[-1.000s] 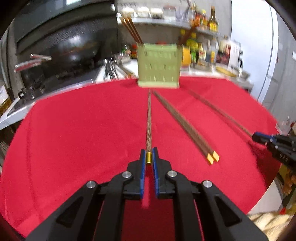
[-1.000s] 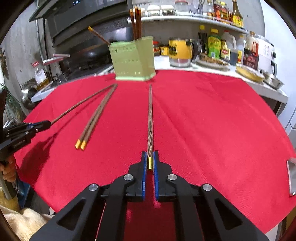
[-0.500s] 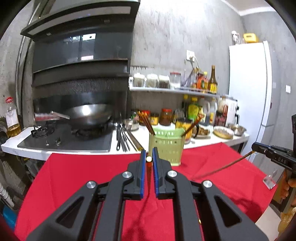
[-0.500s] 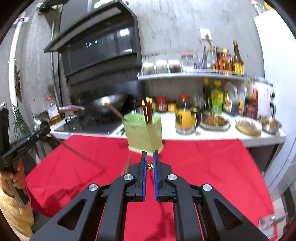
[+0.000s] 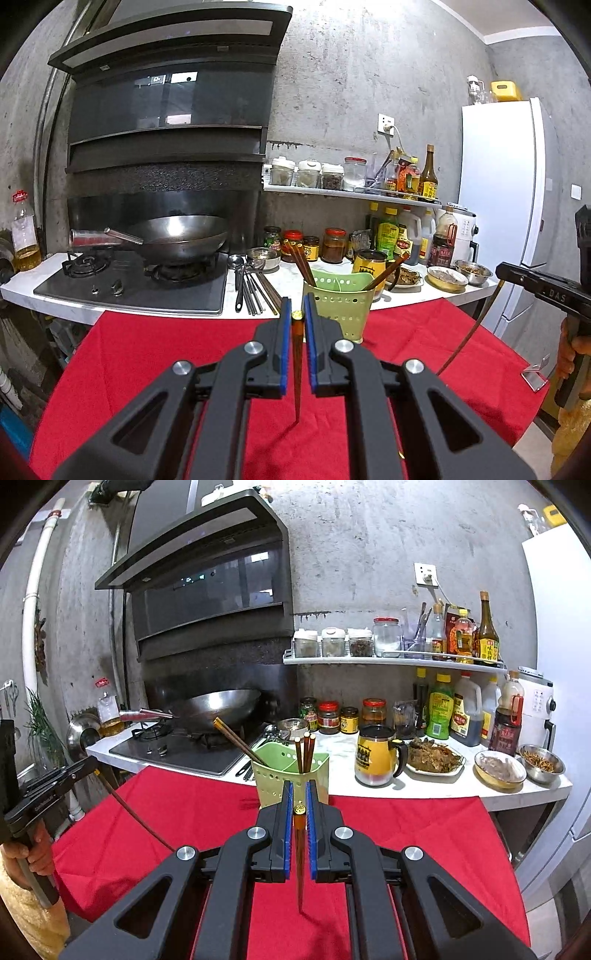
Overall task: Organize utensils
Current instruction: 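Raise the chopstick upright with the left gripper above the green holder while the right gripper does likewise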
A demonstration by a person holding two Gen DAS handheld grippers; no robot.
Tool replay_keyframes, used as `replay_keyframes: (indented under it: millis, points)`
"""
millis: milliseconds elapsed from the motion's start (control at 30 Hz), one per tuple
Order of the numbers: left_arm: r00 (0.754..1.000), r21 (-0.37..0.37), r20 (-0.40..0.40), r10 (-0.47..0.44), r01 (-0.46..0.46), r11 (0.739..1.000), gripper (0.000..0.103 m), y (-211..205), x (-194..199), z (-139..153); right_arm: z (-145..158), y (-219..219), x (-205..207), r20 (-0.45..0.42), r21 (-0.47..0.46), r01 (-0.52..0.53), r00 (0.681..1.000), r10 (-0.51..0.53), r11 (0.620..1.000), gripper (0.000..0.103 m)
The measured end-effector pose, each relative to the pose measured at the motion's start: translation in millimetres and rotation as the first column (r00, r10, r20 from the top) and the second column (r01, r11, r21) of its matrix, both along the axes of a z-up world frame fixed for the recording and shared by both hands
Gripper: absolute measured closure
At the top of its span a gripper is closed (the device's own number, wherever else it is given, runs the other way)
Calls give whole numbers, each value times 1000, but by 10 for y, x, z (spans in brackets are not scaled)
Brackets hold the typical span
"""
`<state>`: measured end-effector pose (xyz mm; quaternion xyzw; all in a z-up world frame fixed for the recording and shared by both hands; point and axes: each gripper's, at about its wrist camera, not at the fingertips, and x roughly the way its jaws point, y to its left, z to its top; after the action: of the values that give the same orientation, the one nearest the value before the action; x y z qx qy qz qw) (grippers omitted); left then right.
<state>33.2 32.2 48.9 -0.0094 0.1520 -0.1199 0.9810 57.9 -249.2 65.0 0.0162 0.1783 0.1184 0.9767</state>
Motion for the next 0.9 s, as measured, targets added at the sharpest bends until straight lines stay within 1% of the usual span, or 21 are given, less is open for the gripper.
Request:
replay_keyframes:
  millis: [100,133,167,233,267,367,467,533,600,767,900]
  points:
    - [1000,29,-23,-11,12,999,96,-84,54,-66,-89,30,50,-10,-16,12,1000,-13,1000,96]
    - [996,36,-85,-39,42,998,96,-132,131,-171,-142,33,77,-27,-14,9,1000,-9,1000,96]
    - [992,39,-115,-47,52,998,96,-161,176,-254,-210,40,110,-51,-14,3,999,-3,1000,96]
    - [985,70,-168,-46,59,996,96,-231,259,-426,-372,64,194,-103,-22,-5,995,3,1000,96]
    - [982,77,-183,-51,66,995,96,-259,281,-506,-474,79,235,-129,-30,-6,992,2,1000,96]
    - [978,89,-201,-58,78,993,95,-291,285,-610,-690,116,306,-187,-39,-11,982,4,999,96]
    - [971,99,-232,-53,77,992,95,-283,315,-656,-810,129,323,-213,-45,-14,977,4,999,96]
    - [965,111,-259,-39,70,991,95,-279,329,-686,-814,126,305,-216,-39,-13,976,4,999,96]
    - [965,119,-261,-30,63,991,96,-281,319,-681,-812,122,293,-218,-43,-13,976,3,999,96]
    - [968,113,-249,-25,54,992,96,-238,266,-601,-771,105,307,-208,-60,-5,978,-8,998,96]
    - [973,95,-232,-21,44,994,96,-204,409,-472,-619,48,437,-169,-68,19,985,-30,998,96]
